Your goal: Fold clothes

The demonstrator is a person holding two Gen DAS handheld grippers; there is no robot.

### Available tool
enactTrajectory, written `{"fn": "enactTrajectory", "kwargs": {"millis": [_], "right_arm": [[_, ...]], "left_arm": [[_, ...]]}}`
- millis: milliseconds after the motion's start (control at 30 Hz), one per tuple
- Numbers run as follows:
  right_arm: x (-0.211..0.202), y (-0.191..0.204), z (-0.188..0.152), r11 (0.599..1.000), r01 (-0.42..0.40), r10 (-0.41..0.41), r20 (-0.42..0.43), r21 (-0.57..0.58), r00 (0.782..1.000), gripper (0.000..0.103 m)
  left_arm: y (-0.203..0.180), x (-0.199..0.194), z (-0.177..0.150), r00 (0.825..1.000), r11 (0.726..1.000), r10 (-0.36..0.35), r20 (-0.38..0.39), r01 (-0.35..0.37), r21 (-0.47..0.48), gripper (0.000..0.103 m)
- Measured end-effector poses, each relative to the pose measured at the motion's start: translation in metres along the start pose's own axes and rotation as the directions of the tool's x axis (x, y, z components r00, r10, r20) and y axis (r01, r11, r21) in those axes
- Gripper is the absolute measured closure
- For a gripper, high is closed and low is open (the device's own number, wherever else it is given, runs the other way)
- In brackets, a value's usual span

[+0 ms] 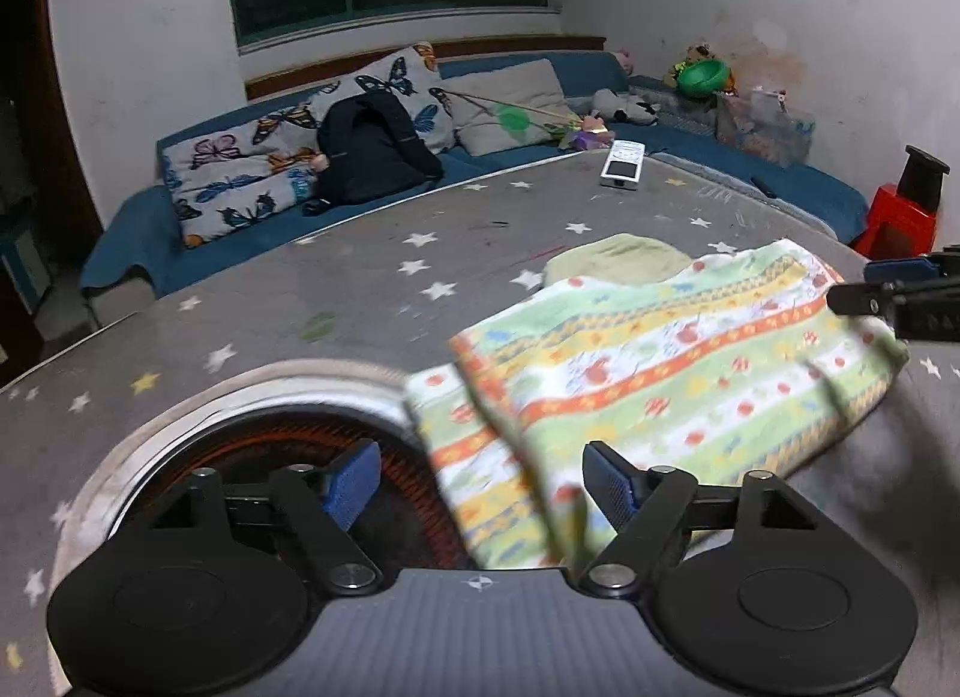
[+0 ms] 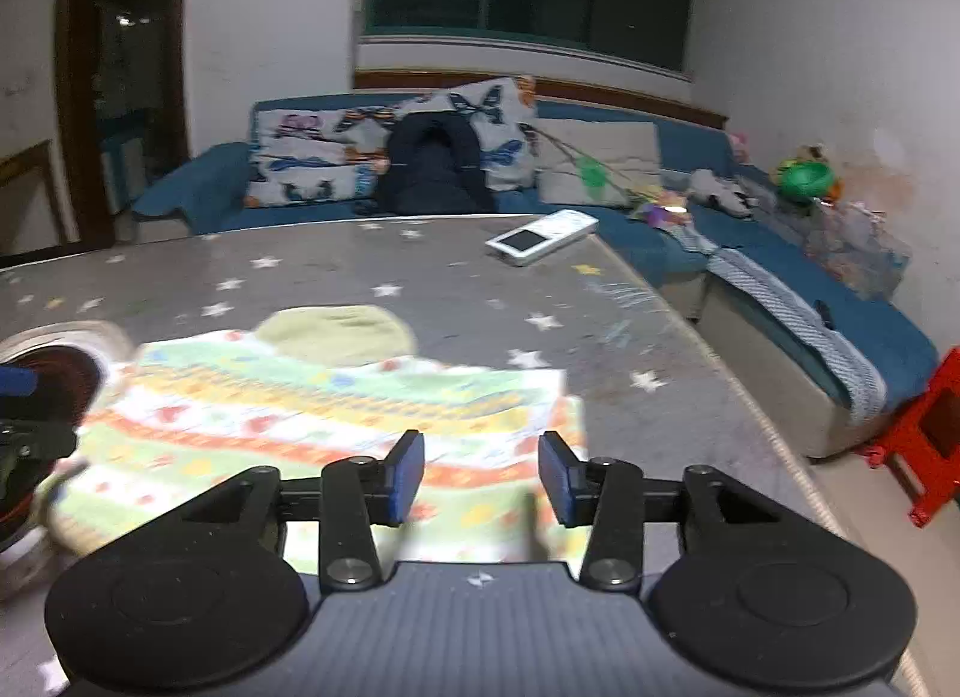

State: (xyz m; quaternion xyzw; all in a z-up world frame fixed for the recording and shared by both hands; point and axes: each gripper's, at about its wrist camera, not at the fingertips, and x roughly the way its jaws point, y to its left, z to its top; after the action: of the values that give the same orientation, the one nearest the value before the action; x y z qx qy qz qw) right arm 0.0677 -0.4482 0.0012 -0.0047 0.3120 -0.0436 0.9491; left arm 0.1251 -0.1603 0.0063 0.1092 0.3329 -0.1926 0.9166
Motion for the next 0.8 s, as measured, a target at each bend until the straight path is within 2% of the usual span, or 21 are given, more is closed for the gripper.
{"fn": "enactTrajectory", "kwargs": {"millis": [33,167,233,400,567,667,800], "right_arm": [[-0.004,0.004,-0.002,1.0,-0.016,0.016,0.001,-0.004,1.0,0.045],[-0.027,0.031,-0.019,0.993,-0.101,0.102,0.018,-0.052,0.995,0.039],[-0.042,0.048,-0.03,0.982,-0.172,0.174,0.016,-0.073,0.985,0.03],[-0.06,0.088,-0.05,0.943,-0.302,0.305,-0.001,-0.137,0.952,0.028],[-0.07,0.124,-0.066,0.891,-0.406,0.408,-0.036,-0.203,0.912,0.027],[-0.069,0.144,-0.074,0.865,-0.447,0.446,-0.056,-0.229,0.893,0.027],[-0.062,0.161,-0.079,0.843,-0.472,0.47,-0.074,-0.256,0.88,0.027]], "left_arm": [[0.005,-0.006,-0.004,1.0,1.0,0.003,0.0,-0.003,-0.009,0.023],[0.022,-0.03,-0.022,0.999,0.998,0.032,-0.011,-0.033,-0.05,0.016],[0.034,-0.042,-0.033,0.998,0.996,0.06,-0.02,-0.061,-0.066,0.013],[0.064,-0.073,-0.065,0.989,0.984,0.144,-0.017,-0.145,-0.105,0.007],[0.096,-0.099,-0.102,0.972,0.955,0.231,-0.031,-0.233,-0.185,0.005],[0.113,-0.11,-0.121,0.957,0.933,0.286,-0.043,-0.288,-0.215,0.005],[0.132,-0.119,-0.141,0.935,0.907,0.353,-0.038,-0.352,-0.231,0.002]]}}
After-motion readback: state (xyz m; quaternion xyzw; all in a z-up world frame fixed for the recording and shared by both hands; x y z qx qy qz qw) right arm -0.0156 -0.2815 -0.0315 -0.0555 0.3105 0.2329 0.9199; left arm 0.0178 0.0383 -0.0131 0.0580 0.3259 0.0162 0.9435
